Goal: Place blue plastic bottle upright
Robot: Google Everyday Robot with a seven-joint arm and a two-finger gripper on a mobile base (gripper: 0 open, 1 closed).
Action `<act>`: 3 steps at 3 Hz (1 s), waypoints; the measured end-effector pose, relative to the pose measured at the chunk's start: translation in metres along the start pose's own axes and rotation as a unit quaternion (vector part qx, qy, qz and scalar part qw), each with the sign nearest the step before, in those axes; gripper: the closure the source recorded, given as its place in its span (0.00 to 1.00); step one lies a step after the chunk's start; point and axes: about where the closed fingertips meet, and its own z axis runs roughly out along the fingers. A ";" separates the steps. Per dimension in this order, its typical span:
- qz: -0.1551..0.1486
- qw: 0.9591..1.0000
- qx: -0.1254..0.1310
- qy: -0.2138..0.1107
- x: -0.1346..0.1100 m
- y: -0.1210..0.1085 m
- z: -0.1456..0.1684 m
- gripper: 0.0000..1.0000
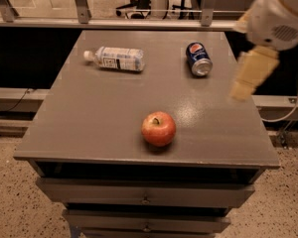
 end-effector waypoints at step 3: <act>-0.034 0.998 -0.003 -0.045 -0.115 -0.052 0.065 0.00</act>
Offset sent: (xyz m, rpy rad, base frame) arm 0.1401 0.1653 -0.0170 0.0950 -0.0613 0.1243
